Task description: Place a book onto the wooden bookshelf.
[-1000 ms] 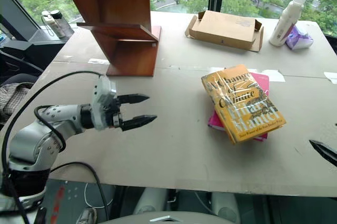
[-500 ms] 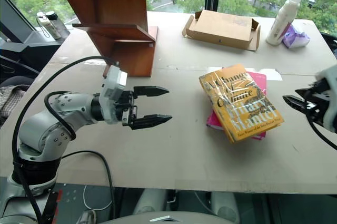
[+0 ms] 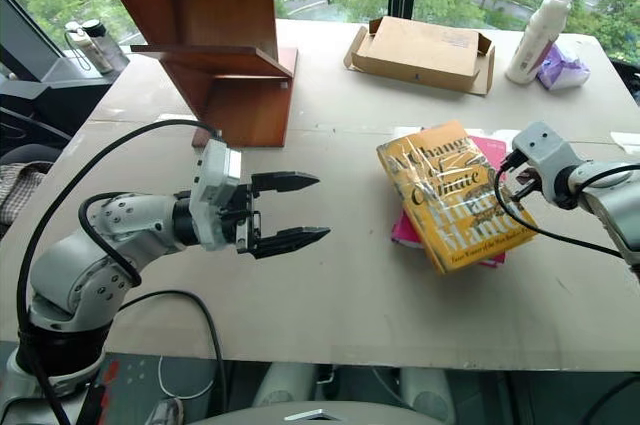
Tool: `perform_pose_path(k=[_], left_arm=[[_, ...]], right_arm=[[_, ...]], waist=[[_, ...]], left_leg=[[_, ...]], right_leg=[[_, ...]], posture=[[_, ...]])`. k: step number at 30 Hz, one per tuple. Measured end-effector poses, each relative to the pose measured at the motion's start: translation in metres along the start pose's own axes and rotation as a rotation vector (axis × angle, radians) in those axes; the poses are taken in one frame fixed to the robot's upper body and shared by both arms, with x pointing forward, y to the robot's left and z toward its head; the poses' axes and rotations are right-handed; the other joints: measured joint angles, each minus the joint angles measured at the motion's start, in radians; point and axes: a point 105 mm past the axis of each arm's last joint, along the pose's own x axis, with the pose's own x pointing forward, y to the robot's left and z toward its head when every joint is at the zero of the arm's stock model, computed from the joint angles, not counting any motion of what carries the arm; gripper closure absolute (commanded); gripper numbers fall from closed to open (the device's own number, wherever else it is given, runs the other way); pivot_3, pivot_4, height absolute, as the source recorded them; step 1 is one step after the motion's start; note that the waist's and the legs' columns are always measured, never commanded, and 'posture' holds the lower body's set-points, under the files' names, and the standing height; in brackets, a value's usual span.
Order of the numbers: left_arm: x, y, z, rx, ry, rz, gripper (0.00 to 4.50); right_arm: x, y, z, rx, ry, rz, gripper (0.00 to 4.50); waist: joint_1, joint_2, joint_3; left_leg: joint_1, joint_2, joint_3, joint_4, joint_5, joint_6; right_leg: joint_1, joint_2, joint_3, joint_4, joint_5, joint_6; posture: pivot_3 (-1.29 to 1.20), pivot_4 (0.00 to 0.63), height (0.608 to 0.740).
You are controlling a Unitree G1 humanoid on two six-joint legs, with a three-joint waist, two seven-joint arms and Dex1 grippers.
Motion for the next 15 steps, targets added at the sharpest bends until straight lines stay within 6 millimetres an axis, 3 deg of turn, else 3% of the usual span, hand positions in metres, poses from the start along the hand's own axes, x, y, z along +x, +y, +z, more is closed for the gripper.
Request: perform_pose_path(k=[1,8,12,15], left_arm=[[-0.004,-0.002,-0.002,0.008,0.021,0.005,0.00],[-0.018,-0.005,-0.013,0.002,0.071,0.025,0.00],[-0.027,-0.003,-0.012,0.016,0.078,0.059,0.00],[-0.032,-0.004,-0.017,0.006,0.092,0.066,0.00]], right_arm=[[0.009,0.007,0.003,0.013,-0.007,0.046,4.42],[0.018,0.034,0.031,0.013,-0.089,0.162,4.42],[0.018,0.042,0.035,-0.020,-0.101,0.168,4.42],[0.011,0.037,0.027,-0.036,-0.093,0.145,4.42]], waist=[[-0.002,0.000,0.000],[-0.003,0.000,0.000],[0.004,0.000,0.000],[0.006,0.000,0.000]], left_leg=[[0.000,0.000,0.000,0.000,0.000,0.000],[0.000,0.001,0.000,0.001,0.000,-0.001],[0.000,0.001,0.000,0.000,0.002,-0.003],[-0.001,-0.001,0.001,0.000,0.002,-0.003]], right_leg=[[0.000,0.000,0.000,0.000,0.000,0.000],[0.000,0.000,-0.001,0.002,0.000,-0.001],[0.000,-0.001,-0.001,0.001,0.000,-0.001],[0.000,-0.003,-0.002,0.001,-0.002,-0.004]], posture=[[0.00,0.150,0.733],[0.00,0.150,0.733],[0.00,0.150,0.733],[0.00,0.150,0.733]])
